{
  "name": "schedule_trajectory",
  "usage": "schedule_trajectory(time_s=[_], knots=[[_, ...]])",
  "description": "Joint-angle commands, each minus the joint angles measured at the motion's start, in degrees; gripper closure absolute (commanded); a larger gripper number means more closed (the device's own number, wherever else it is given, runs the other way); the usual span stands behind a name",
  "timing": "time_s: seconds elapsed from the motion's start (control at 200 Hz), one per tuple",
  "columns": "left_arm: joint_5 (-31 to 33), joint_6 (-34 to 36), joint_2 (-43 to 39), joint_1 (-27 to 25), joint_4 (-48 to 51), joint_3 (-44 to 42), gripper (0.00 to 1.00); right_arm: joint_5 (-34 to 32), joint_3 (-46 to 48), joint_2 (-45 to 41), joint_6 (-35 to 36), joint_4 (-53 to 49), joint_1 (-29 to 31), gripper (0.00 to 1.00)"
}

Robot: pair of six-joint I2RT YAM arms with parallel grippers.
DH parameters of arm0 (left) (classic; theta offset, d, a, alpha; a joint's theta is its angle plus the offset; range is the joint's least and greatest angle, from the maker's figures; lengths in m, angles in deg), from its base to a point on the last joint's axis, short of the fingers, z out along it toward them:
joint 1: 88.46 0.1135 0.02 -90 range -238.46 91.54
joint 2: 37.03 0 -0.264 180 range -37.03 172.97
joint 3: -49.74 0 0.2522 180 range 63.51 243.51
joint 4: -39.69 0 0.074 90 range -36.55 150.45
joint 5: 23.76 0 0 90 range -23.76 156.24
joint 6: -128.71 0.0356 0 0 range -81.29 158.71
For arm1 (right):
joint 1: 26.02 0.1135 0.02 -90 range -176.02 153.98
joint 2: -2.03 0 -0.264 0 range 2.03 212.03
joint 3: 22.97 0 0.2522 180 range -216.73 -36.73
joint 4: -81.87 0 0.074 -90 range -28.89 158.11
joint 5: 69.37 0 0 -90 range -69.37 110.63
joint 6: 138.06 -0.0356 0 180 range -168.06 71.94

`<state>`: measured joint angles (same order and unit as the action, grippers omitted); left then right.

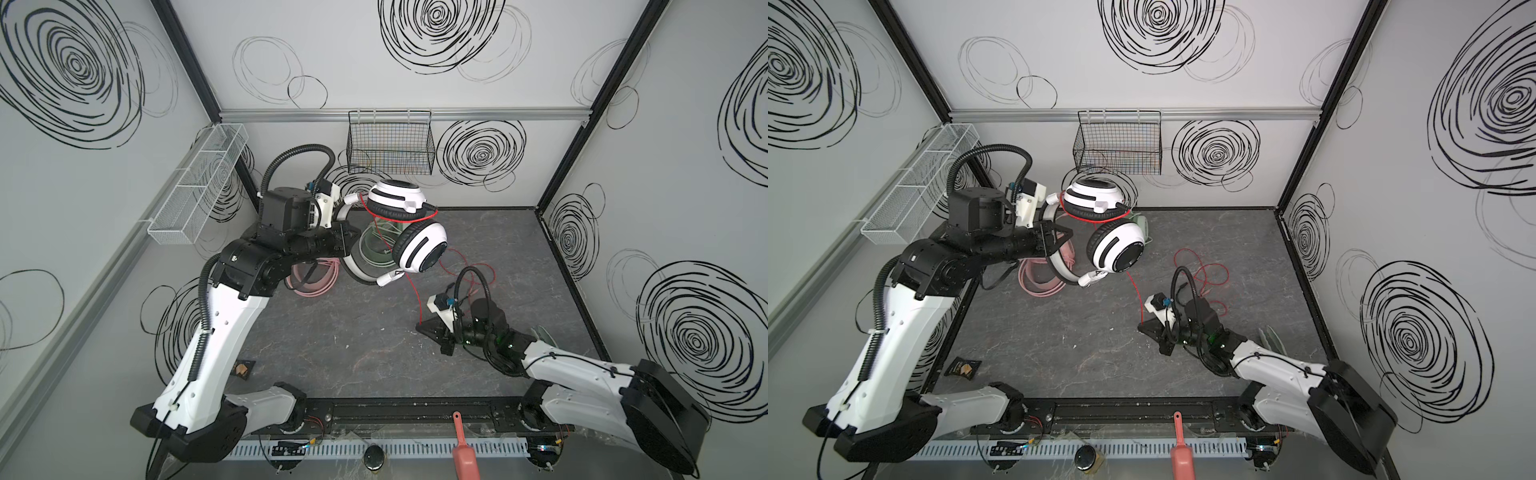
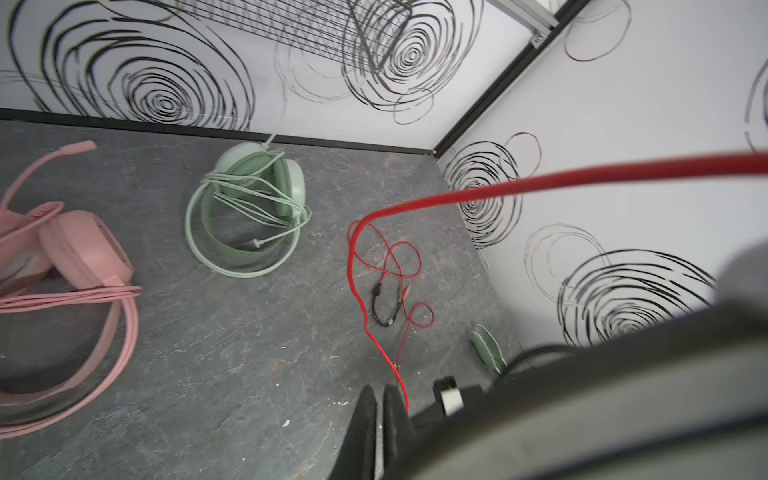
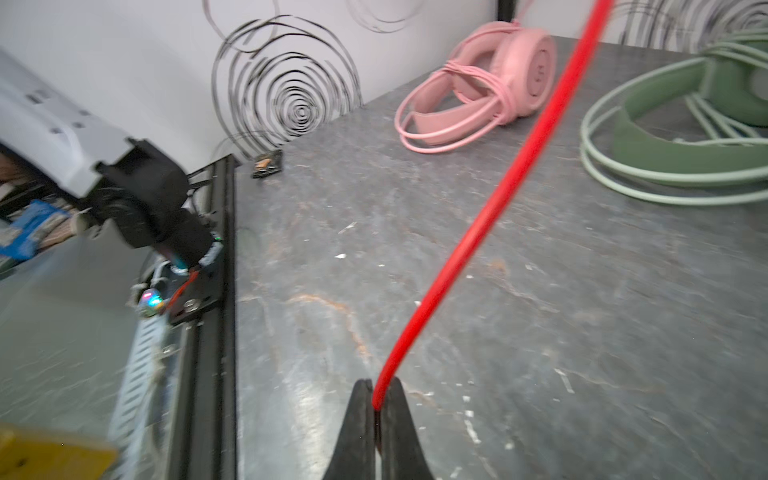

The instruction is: Wrap the headphones

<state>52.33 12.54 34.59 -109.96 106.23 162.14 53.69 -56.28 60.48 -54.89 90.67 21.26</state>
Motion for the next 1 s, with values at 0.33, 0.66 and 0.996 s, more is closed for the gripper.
schedule_trajectory(time_s=[0.33,0.66,0.996], knots=[[35.78,0.59,5.08,4.32,-6.02,1.39,1.0,-37.56,-8.45,-16.1,-13.04,-33.16,24.5,1.0],[61.97,4.5,5.24,-1.7,-4.3,-1.49,1.0,-61.54,-26.51,-1.59,-18.94,-52.95,37.0,1.0],[72.48,3.69,4.54,-5.4,-2.6,-6.08,1.0,-86.18,-43.53,1.51,-33.28,-78.72,43.11,1.0]])
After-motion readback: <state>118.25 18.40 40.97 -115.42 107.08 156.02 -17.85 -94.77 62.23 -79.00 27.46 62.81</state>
